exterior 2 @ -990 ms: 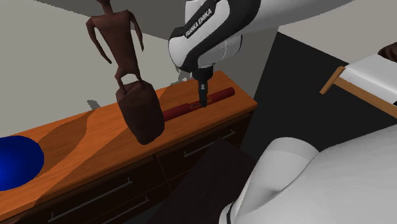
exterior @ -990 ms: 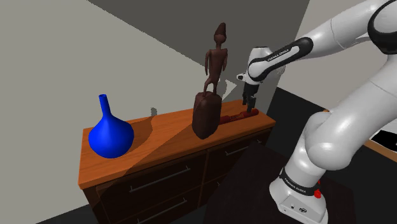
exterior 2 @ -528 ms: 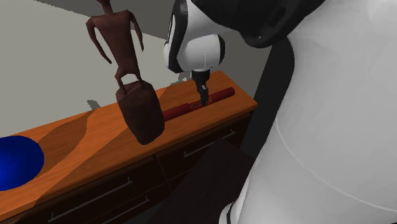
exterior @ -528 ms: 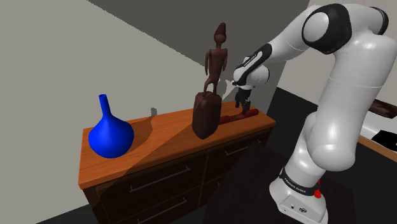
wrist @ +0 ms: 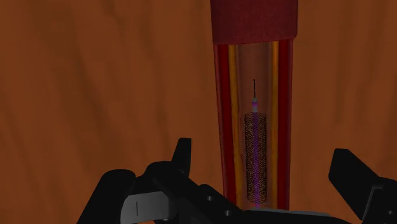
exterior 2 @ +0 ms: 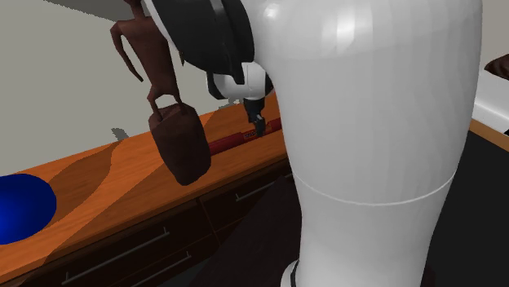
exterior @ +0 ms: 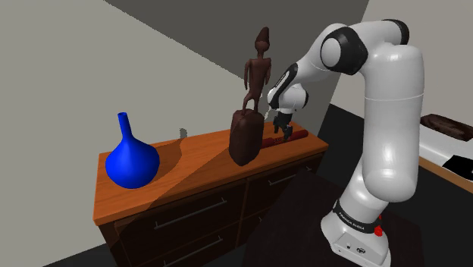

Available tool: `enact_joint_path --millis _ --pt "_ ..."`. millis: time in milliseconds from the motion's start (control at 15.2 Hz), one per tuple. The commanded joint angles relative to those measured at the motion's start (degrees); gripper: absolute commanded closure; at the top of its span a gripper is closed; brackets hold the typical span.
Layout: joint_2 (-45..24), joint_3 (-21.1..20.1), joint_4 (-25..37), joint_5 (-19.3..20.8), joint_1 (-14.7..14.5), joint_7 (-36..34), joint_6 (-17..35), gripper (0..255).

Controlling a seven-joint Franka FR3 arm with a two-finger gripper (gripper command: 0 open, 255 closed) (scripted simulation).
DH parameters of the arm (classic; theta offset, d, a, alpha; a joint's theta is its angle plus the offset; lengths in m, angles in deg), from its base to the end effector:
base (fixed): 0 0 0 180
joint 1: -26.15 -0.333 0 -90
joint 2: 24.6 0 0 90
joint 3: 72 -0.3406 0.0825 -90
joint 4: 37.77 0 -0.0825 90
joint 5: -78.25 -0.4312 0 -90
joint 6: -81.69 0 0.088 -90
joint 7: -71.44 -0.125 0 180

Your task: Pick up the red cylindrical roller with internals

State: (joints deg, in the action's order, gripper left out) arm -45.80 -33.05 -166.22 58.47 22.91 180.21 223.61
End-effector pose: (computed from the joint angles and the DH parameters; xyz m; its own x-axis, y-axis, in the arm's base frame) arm 0.4600 -0.3412 0.2014 0.5171 0.8558 -0.0177 0.8553 -0.5174 -0.0288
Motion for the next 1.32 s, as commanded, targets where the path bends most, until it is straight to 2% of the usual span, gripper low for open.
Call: enact_joint_path --millis 0,132,264,330,924,1254 --pt "-1.4 -1.1 -0.1 -1.6 1.0 1.3 1.2 0" --pt "-3.2 -2.5 0.1 -3.4 2.0 2.5 2.6 0" --pt "-3.2 -2.5 0.1 -3.4 2.0 2.5 2.6 0" --pt "-3.3 -2.5 0.2 -3.4 2.1 2.5 2.5 255" --pt "-3.2 -2.5 0.1 -3.4 2.0 2.5 2.6 255" --pt "0.3 0.2 -0.2 0.2 -0.1 0.1 -0.1 255"
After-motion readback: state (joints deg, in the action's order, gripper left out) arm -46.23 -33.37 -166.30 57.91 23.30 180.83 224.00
